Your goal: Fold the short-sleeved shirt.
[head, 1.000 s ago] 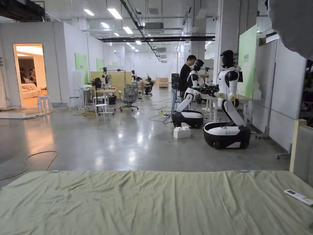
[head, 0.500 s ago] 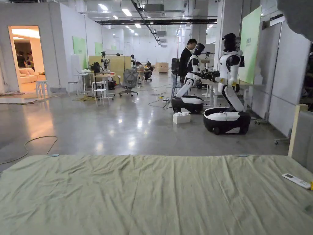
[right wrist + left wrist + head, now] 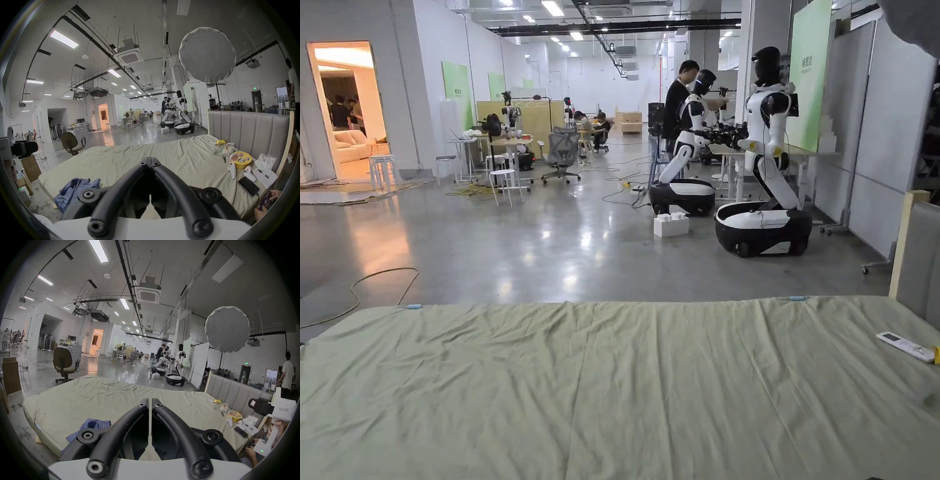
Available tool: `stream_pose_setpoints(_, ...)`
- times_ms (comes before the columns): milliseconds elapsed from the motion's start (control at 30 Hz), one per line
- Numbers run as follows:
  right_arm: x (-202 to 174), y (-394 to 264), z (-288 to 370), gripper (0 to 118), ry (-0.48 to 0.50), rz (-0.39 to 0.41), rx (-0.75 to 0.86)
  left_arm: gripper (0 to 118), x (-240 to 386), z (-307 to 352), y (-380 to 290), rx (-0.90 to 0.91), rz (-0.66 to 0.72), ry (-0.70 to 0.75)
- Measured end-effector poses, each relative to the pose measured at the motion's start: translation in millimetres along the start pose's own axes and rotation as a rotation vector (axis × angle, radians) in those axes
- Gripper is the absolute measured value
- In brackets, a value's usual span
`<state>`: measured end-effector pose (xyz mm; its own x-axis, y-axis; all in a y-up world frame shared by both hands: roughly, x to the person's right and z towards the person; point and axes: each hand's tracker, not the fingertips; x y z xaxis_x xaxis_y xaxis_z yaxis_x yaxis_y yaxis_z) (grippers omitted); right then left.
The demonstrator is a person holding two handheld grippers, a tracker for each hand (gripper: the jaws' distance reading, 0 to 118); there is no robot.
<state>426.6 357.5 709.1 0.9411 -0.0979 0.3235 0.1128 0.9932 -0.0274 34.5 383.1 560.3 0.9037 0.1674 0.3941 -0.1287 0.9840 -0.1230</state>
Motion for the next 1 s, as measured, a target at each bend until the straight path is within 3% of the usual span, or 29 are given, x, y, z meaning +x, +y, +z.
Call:
stream_pose_setpoints(433,1,-2,-1,0,0.007,-0.017,-0.014,2,-1,-1,-4,-0.005,-0.058,-0.007)
stream_pose_setpoints(567,-2,-5,-3,0,0.021,-0.016,-0.034,3,-16,-7,-8,-0.051,0.017,0.009)
stream_pose_setpoints(667,-3,-11,-6,0,0.025,-0.007,-0.056,5,-31,-13,-14,-0.085,-0.018,0.060)
stream_pose_setpoints(800,1,-25,-13,0,0.033,-0.027,-0.100,30,-58,-42,-31,-0.238,-0.055,0.092)
stream_pose_setpoints(900,4,-38,-21,0,0.025,-0.039,-0.142,75,-85,-82,-65,-0.366,-0.034,0.139)
stream_pose_setpoints(933,4,-41,-22,0,0.020,-0.042,-0.154,82,-94,-98,-79,-0.403,-0.033,0.145)
stream_pose_setpoints(1000,6,-47,-26,0,0.010,-0.041,-0.185,82,-109,-130,-108,-0.490,-0.026,0.146)
